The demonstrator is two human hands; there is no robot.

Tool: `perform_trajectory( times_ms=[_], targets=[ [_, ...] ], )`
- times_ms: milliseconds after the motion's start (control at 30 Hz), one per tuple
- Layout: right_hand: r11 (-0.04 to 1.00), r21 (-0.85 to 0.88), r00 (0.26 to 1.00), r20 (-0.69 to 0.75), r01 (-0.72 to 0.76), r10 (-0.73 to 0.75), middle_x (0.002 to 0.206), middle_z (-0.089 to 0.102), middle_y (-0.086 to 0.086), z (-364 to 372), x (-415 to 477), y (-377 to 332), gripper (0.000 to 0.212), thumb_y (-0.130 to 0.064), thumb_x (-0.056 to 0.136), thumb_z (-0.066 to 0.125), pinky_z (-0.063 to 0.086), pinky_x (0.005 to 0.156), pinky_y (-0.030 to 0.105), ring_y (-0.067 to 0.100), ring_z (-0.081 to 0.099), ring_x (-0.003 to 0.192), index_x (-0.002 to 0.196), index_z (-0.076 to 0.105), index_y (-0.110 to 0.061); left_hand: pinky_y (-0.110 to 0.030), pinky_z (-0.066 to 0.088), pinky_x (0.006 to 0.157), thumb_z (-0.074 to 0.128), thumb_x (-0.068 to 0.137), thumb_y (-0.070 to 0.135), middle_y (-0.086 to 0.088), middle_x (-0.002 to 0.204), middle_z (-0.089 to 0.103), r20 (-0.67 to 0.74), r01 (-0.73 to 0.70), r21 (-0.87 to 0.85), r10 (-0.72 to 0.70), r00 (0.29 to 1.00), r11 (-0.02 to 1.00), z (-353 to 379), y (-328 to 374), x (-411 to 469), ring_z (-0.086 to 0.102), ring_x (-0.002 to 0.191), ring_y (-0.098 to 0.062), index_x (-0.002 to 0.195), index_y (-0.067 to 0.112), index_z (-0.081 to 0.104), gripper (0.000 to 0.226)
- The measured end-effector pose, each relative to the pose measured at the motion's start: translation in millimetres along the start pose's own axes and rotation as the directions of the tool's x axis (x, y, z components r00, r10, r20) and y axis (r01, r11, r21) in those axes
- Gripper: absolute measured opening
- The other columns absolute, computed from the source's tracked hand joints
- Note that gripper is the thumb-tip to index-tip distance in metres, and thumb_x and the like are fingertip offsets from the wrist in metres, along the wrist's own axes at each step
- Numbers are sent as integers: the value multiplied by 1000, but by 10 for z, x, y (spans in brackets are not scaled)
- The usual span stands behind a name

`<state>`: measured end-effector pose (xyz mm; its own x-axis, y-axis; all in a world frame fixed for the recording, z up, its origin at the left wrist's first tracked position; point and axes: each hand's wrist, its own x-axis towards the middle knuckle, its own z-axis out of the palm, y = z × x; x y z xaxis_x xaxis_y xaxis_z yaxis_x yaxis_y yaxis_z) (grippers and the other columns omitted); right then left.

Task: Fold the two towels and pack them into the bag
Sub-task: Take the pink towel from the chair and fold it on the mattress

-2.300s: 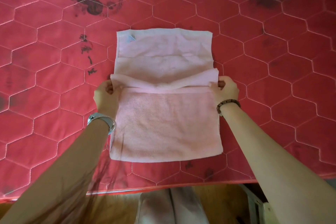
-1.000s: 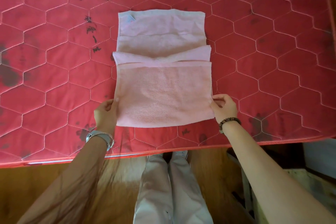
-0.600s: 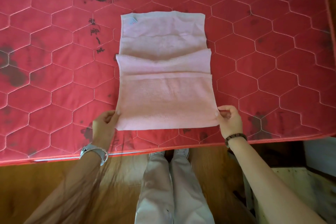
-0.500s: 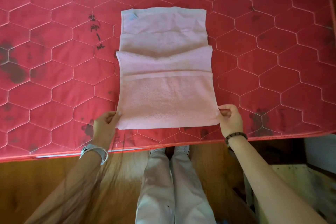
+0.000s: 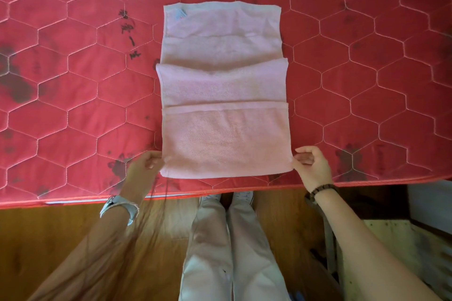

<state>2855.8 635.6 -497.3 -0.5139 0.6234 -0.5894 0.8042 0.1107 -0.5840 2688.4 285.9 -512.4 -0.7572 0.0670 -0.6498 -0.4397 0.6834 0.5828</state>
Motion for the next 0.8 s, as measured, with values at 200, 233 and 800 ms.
perform_trajectory(
  times_ms=[200,233,800],
  targets=[
    [995,97,1000,-2,3,-3,105,64,-4,61,289,-296,30,-9,88,68,49,80,23,11,61,94,115,58,-13,-15,49,76,63,94,8,4,97,69,-114,-9,-167,-10,993,986,65,220,234,67,90,-13,119,10,66,25],
    [994,107,1000,-2,9,-8,108,64,-3,82,347,-355,29,-9,88,67,47,77,20,12,60,96,116,58,-13,-16,50,76,63,94,9,5,96,70,-130,0,-204,-27,991,979,81,269,290,67,89,-12,119,11,66,25],
    [984,145,986,-145,101,-80,115,63,-1,136,1167,-1101,28,-14,92,62,39,67,10,12,59,98,120,57,-14,-40,53,100,60,97,21,-4,112,71,-319,-42,-262,-46,947,964,-6,849,1081,67,108,-24,122,12,67,27]
  ],
)
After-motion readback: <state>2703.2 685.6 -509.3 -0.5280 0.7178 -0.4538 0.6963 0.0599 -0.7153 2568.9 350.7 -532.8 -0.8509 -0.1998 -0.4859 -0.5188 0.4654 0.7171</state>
